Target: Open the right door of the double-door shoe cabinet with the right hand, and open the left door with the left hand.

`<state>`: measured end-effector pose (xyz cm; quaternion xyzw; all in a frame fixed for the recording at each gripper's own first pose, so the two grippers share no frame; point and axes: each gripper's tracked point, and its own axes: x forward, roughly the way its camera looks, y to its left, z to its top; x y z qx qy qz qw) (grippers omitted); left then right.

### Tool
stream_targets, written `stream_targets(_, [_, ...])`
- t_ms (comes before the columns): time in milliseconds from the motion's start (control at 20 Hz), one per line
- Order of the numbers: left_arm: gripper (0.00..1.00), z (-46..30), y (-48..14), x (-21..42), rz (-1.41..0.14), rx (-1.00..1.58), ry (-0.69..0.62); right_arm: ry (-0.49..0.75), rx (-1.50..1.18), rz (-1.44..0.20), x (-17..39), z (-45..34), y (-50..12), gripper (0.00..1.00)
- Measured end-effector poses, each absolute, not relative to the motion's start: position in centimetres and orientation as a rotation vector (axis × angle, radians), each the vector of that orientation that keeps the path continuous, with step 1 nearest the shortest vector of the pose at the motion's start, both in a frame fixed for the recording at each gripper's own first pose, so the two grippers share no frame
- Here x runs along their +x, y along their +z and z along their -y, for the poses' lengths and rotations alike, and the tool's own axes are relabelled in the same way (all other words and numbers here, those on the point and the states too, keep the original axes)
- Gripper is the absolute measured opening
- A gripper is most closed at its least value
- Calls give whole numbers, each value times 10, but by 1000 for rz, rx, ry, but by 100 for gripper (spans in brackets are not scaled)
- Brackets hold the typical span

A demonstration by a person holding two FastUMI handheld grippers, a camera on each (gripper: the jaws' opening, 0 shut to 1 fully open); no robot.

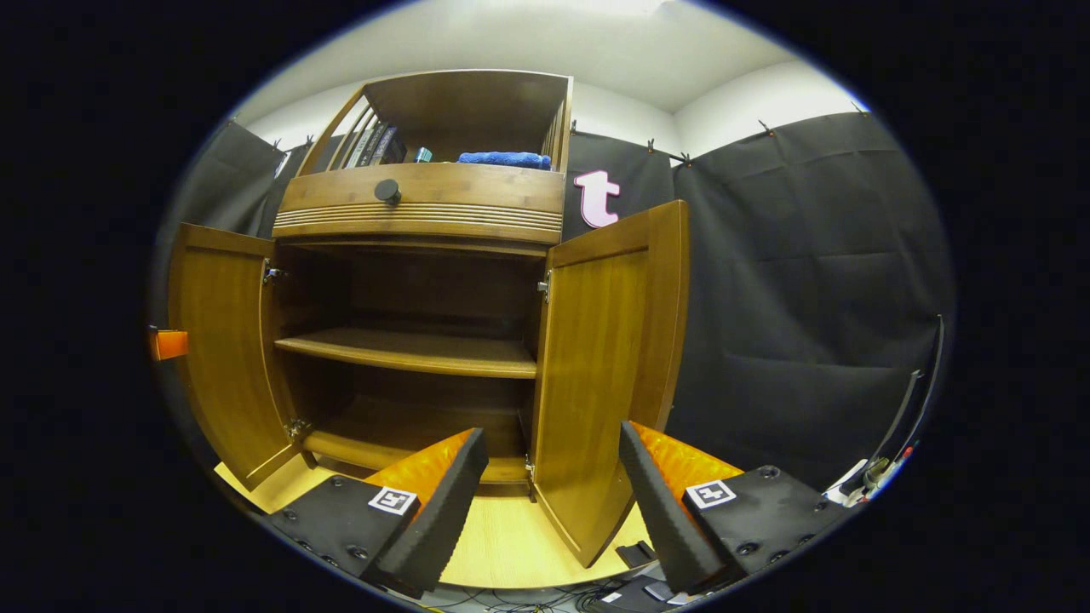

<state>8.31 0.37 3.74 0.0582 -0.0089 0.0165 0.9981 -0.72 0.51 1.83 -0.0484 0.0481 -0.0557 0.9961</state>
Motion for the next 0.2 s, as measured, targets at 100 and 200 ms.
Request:
stream_targets(100, [48,11,47,81,47,128,6,-120,-101,-92,-11,-2,22,99])
stream_targets(200, [48,18,54,81,65,139,0,-131,-102,-87,-14,2,23,100])
